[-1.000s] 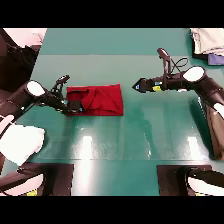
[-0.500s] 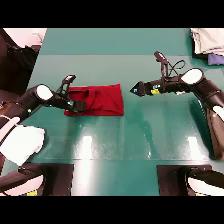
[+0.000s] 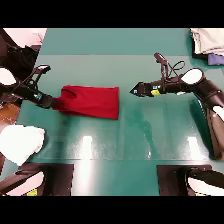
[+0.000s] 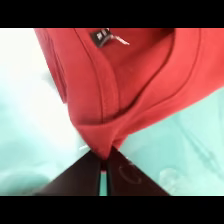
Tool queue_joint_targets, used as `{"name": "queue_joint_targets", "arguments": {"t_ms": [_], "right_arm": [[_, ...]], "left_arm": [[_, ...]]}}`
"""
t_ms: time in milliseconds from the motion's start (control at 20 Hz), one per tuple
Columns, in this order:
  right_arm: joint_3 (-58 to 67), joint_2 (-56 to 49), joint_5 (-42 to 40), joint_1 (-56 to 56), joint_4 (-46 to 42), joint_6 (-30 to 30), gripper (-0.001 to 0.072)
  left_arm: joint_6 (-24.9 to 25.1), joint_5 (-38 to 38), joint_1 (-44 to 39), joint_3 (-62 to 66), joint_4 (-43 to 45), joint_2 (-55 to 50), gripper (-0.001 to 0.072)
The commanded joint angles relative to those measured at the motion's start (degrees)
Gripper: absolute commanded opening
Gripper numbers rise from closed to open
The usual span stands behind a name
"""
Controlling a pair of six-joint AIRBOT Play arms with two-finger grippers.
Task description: Fold the shirts.
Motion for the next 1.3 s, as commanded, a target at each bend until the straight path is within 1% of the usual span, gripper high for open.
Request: {"name": "queue_joint_targets", "arguments": {"t_ms": [0, 50, 100, 200, 300, 350, 400, 450, 500, 600, 700, 850, 1000, 1100, 1150, 1200, 1250], "right_arm": [[0.0, 0.0, 0.2, -0.1, 0.0, 2.0, 0.0556], [0.0, 0.0, 0.4, -0.3, 0.0, 3.1, 0.0565], [0.0, 0.0, 0.8, -0.8, 0.0, 4.7, 0.061], [-1.0, 0.0, 1.2, -1.6, 0.1, 8.3, 0.0611], [-5.5, 0.0, -0.3, -1.5, 0.9, 10.7, 0.0611], [-8.0, -0.5, -1.8, -1.1, 3.5, 10.6, 0.061], [-10.1, -1.8, -3.5, -1.0, 7.4, 9.5, 0.0603], [-11.1, -3.7, -4.1, -0.7, 11.1, 6.7, 0.06], [-10.9, -6.2, -4.2, -0.3, 14.9, 3.3, 0.0599], [-8.3, -11.6, -4.2, 0.8, 20.2, -1.0, 0.0599], [-3.8, -16.9, -4.0, 2.6, 21.8, -1.4, 0.0598], [3.6, -24.3, -4.2, 6.7, 25.3, -1.4, 0.0597], [10.6, -30.4, -4.1, 10.9, 28.7, -1.4, 0.0594], [15.3, -33.7, -4.1, 13.9, 28.6, -1.3, 0.0591], [17.0, -34.9, -4.2, 15.0, 28.6, -1.2, 0.0549], [18.4, -35.8, -4.7, 16.0, 28.6, -1.2, 0.0549], [19.5, -36.4, -5.6, 16.9, 28.6, -1.3, 0.0489]], "left_arm": [[-0.1, -2.9, 1.4, 0.3, 0.9, 0.3, 0.0548], [-2.0, -2.6, 1.4, 0.3, 1.0, 0.3, 0.071], [-2.2, -2.3, 1.4, 0.3, 1.2, 0.3, 0.0705], [-2.4, -1.1, 1.4, 0.4, 0.8, 0.4, 0.0705], [-2.9, -0.8, 1.4, 0.4, -1.6, 0.4, 0.0703], [-2.8, -0.3, 1.4, 0.4, -3.6, 0.4, 0.0639], [-2.7, 0.4, 1.4, 0.4, -5.6, 0.4, 0.0322], [-2.7, 1.4, 1.4, 0.4, -7.5, 0.4, 0.0054], [-2.6, 2.7, 1.4, 0.4, -8.9, 0.4, 0.0031], [-2.7, 4.3, 1.4, 0.4, -11.7, 0.4, 0.0031], [-2.7, 4.9, 1.4, 0.4, -13.3, 0.4, 0.0031], [-2.5, 5.0, 1.4, 0.4, -13.3, 0.4, 0.0031], [-1.1, 5.0, 1.4, 0.4, -13.3, 0.4, 0.0031], [-1.2, 5.0, 1.4, 0.4, -13.3, 0.4, 0.0031], [-1.2, 5.0, 1.4, 0.4, -13.3, 0.4, 0.0031], [-1.2, 4.9, 1.4, 0.4, -13.3, 0.4, 0.0031], [-1.2, 5.0, 1.4, 0.4, -13.3, 0.4, 0.0031]]}}
